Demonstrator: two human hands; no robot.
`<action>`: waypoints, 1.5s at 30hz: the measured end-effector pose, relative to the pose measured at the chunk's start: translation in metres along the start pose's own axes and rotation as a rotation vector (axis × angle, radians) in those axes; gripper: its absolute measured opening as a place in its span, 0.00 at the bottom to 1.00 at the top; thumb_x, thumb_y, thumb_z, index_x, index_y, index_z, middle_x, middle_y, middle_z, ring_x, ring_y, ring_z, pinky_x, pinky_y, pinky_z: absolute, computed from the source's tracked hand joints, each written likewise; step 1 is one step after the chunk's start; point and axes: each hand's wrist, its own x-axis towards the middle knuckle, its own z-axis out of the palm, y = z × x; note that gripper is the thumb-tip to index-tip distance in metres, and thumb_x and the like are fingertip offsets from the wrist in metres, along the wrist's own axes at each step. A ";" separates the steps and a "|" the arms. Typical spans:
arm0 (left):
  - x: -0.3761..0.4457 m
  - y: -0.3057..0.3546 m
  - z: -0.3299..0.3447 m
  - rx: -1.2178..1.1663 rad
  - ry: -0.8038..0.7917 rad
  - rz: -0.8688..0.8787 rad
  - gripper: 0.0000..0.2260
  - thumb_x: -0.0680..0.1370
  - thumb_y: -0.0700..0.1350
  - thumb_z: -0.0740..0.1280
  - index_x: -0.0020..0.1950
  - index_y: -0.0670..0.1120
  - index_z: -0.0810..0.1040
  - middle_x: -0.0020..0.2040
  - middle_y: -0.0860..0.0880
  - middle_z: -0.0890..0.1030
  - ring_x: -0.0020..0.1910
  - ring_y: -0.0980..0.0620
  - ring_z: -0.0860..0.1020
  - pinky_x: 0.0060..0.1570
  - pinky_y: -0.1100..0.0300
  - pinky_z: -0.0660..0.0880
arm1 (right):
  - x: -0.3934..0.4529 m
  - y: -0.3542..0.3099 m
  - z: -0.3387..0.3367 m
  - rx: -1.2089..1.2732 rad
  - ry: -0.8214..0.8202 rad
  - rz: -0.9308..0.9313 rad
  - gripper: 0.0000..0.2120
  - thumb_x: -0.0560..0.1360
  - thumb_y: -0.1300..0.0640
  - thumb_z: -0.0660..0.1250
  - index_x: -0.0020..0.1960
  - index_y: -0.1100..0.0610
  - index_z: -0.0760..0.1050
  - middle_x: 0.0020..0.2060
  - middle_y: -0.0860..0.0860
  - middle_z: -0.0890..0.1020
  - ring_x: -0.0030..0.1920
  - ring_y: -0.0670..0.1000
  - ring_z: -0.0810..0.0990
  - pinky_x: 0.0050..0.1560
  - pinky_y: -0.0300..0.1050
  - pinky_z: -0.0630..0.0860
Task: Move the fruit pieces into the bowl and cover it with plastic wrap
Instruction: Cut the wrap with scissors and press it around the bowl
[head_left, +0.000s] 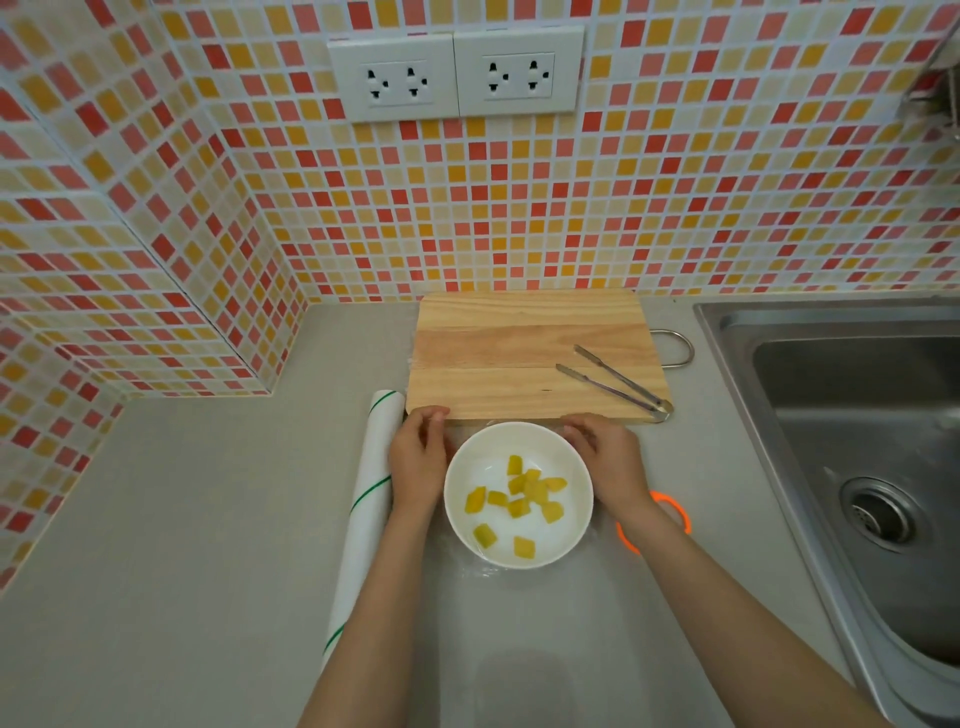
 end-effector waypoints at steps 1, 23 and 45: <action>-0.005 0.005 -0.004 -0.013 0.021 -0.006 0.10 0.80 0.44 0.58 0.50 0.45 0.80 0.36 0.54 0.79 0.37 0.62 0.77 0.40 0.68 0.69 | -0.003 -0.001 -0.003 0.031 0.069 0.011 0.08 0.76 0.63 0.63 0.50 0.63 0.80 0.42 0.57 0.84 0.44 0.55 0.81 0.45 0.37 0.73; -0.082 0.002 0.018 -0.471 0.117 -0.279 0.23 0.82 0.55 0.47 0.76 0.51 0.58 0.76 0.51 0.62 0.73 0.56 0.62 0.72 0.55 0.59 | -0.062 -0.031 0.021 0.917 0.019 0.459 0.31 0.77 0.37 0.39 0.58 0.49 0.77 0.50 0.50 0.84 0.52 0.49 0.82 0.45 0.43 0.77; -0.070 0.014 0.019 -0.482 -0.009 -0.219 0.17 0.83 0.45 0.51 0.71 0.47 0.68 0.64 0.53 0.74 0.57 0.62 0.75 0.50 0.74 0.72 | 0.000 -0.033 0.002 0.710 -0.281 0.359 0.29 0.75 0.35 0.43 0.56 0.48 0.75 0.60 0.53 0.78 0.59 0.53 0.77 0.65 0.54 0.70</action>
